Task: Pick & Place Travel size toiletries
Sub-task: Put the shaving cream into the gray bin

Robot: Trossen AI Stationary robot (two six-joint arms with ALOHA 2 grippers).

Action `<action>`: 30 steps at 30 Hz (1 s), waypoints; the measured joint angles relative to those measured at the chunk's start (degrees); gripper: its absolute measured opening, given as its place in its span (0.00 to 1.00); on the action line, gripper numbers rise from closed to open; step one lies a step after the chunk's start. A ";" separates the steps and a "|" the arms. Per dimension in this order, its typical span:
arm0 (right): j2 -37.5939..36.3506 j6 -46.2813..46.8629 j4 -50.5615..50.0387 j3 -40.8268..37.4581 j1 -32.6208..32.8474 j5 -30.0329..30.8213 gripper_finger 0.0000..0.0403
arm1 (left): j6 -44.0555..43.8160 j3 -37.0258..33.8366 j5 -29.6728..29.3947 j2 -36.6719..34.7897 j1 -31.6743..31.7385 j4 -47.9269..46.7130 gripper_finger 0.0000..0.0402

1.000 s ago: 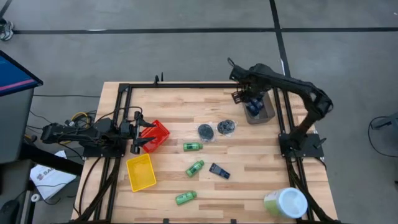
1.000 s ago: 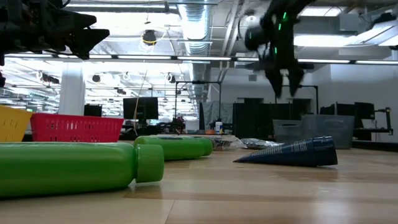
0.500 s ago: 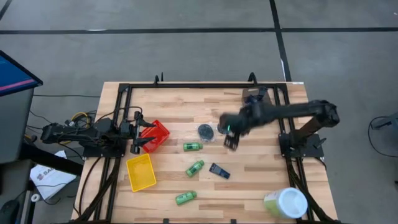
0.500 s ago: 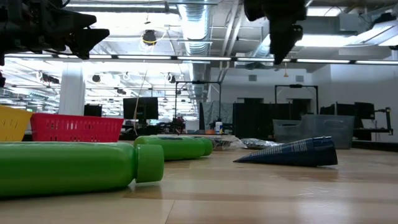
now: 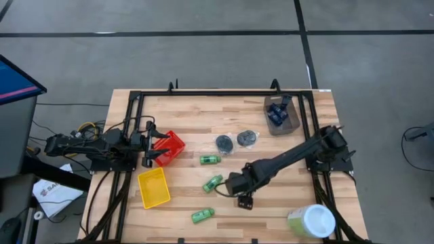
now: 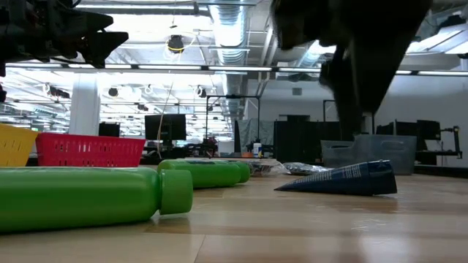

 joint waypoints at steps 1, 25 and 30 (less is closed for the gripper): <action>0.81 -0.03 0.77 0.00 0.02 0.00 0.84 | 0.01 -0.02 0.02 0.10 0.00 0.08 0.60; 9.52 -2.53 2.25 0.09 -2.49 -3.34 0.67 | -0.01 0.00 0.00 3.21 -0.02 0.95 0.60; 9.54 -1.65 2.13 0.07 -2.54 -3.34 0.60 | 0.01 -0.01 0.00 3.21 -0.01 1.04 0.60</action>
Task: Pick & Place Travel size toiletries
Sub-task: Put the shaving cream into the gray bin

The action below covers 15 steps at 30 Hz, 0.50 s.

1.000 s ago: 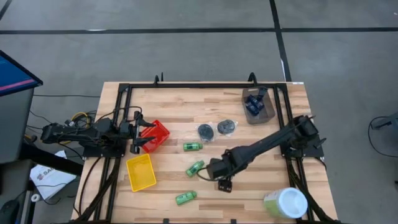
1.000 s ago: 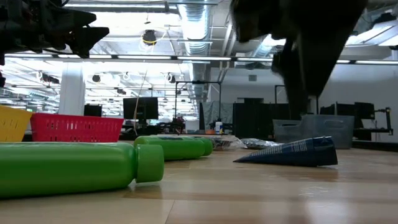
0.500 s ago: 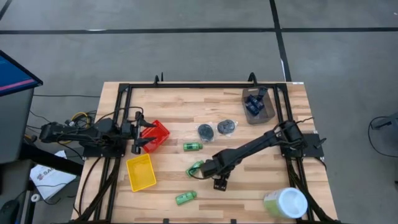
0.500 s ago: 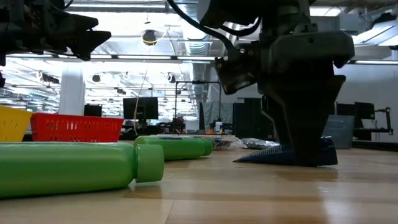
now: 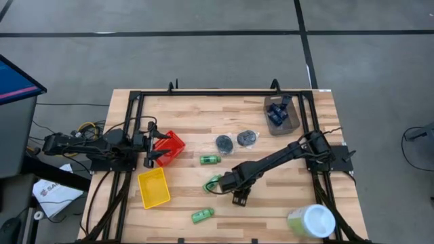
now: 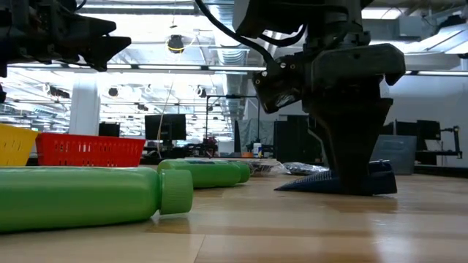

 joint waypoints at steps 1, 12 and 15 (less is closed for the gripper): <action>0.00 0.38 -0.02 0.00 -0.08 0.08 0.59 | -0.01 0.00 0.01 0.00 0.00 0.03 0.60; 0.02 0.48 -0.54 -0.09 -0.61 0.00 0.39 | -0.01 0.00 0.02 -0.02 -0.01 0.33 0.60; -0.63 -0.70 -0.37 -0.26 -0.65 -0.53 0.34 | 0.00 0.01 0.02 -0.03 -0.01 0.35 0.60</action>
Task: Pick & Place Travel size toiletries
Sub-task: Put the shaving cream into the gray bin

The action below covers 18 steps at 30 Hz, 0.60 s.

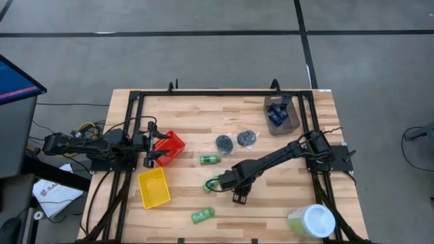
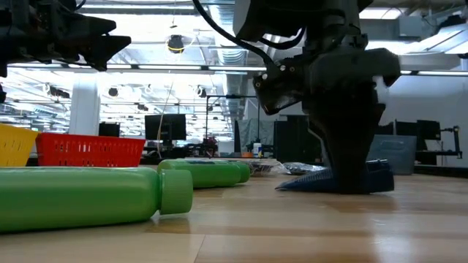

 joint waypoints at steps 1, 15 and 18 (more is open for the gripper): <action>-0.25 -0.04 0.23 -0.01 -0.04 -0.41 0.33 | 0.00 -0.02 0.00 -0.01 0.00 0.02 0.60; -13.77 -4.49 -5.61 0.02 -7.02 1.35 0.31 | 0.00 0.00 -0.02 -0.01 0.00 0.09 0.60; -17.50 -5.60 -9.43 0.07 -10.56 5.16 0.31 | 0.00 0.00 -0.01 -0.01 0.00 0.09 0.60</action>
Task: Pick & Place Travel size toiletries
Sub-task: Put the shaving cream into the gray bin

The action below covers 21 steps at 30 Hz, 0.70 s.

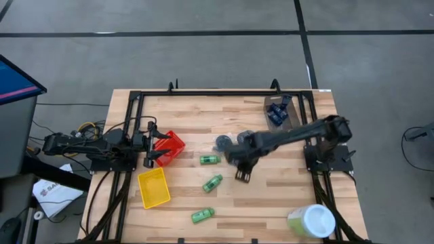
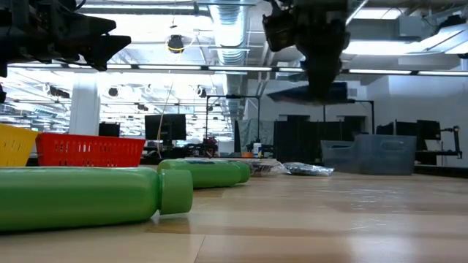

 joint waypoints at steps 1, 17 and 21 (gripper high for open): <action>-1.15 -0.61 -1.28 0.04 -1.30 1.04 0.31 | 0.00 0.00 0.01 0.00 0.02 0.00 0.60; -11.90 -0.73 -18.05 0.09 -26.67 14.68 0.31 | 0.00 -0.02 0.00 0.00 0.00 0.04 0.60; -11.97 2.40 -21.24 -0.38 -32.09 16.64 0.31 | 0.00 -0.01 0.00 0.00 0.00 0.14 0.60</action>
